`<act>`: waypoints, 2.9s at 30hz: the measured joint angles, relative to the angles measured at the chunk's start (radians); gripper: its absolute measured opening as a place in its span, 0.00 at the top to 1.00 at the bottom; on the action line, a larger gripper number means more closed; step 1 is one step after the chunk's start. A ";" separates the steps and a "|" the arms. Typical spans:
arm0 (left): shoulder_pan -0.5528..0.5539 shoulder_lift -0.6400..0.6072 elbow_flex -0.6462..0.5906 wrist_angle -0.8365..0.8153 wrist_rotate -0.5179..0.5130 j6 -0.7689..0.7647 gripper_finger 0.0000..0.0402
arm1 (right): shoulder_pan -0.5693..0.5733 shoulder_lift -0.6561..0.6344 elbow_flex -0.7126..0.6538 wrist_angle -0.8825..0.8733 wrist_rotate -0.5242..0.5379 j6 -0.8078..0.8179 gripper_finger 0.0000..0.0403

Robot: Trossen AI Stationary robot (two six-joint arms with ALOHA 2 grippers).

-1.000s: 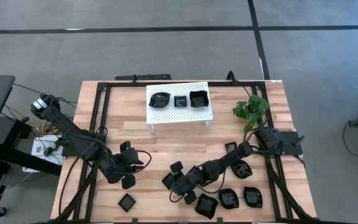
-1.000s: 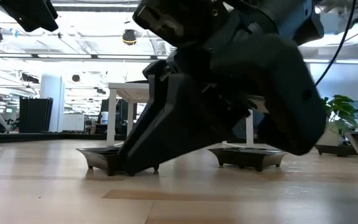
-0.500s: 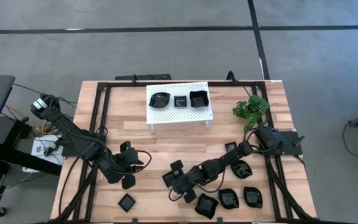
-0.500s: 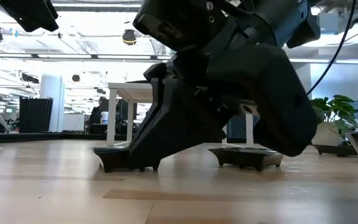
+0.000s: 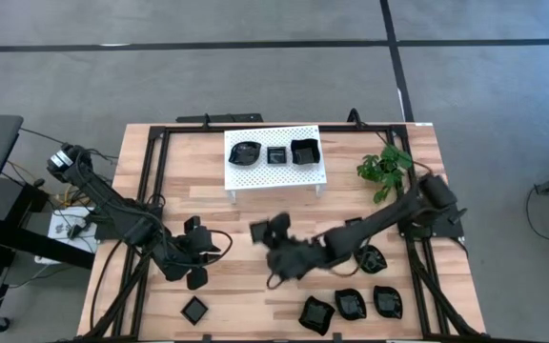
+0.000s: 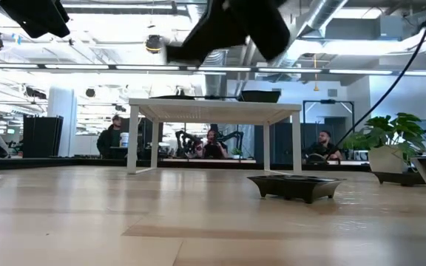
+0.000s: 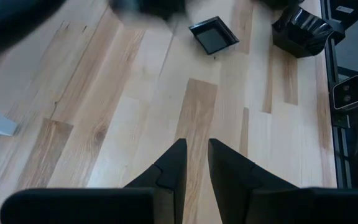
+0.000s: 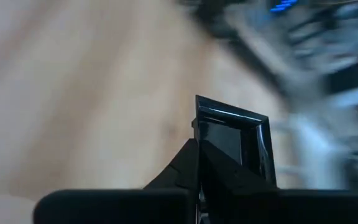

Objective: Pick & Place Mini shaped plates
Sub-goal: Stack the square plate on top of the square plate on the shelf

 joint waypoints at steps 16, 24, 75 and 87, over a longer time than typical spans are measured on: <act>0.000 0.000 0.000 0.000 -0.030 0.000 0.83 | -0.443 -0.220 0.001 -0.117 -0.214 -0.107 1.00; 0.000 0.000 0.000 0.000 -0.030 0.000 0.83 | -0.537 -0.220 0.032 -0.215 -0.340 -0.042 1.00; 0.000 -0.001 -0.048 0.033 -0.060 -0.005 0.83 | -0.609 -0.116 0.164 -0.430 -0.470 -0.060 0.95; 0.000 0.000 -0.048 0.053 -0.060 -0.005 0.83 | -0.621 -0.116 0.164 -0.426 -0.466 -0.063 0.87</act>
